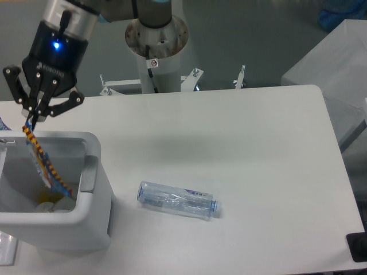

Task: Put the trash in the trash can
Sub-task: 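Lower the wrapper into the bin and open the gripper, then move the open gripper over the clear plastic bottle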

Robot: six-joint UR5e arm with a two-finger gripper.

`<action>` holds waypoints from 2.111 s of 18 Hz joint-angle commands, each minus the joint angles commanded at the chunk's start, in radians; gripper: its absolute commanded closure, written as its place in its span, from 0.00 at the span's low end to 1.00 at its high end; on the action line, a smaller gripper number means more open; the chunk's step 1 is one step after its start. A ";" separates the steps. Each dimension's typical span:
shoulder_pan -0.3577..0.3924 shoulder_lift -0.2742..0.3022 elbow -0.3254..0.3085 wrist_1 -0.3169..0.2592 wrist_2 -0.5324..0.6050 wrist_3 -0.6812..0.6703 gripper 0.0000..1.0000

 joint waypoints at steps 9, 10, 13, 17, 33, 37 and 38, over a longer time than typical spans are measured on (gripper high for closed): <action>-0.002 -0.069 0.038 0.015 0.003 0.005 0.70; -0.002 -0.072 0.038 0.015 0.005 0.008 0.57; -0.002 -0.071 0.040 0.015 0.012 0.018 0.42; 0.000 -0.068 0.041 0.015 0.032 0.018 0.32; 0.158 -0.068 0.012 0.014 0.270 0.012 0.15; 0.238 -0.069 0.015 0.014 0.276 0.017 0.00; 0.256 -0.072 0.020 0.014 0.281 0.018 0.00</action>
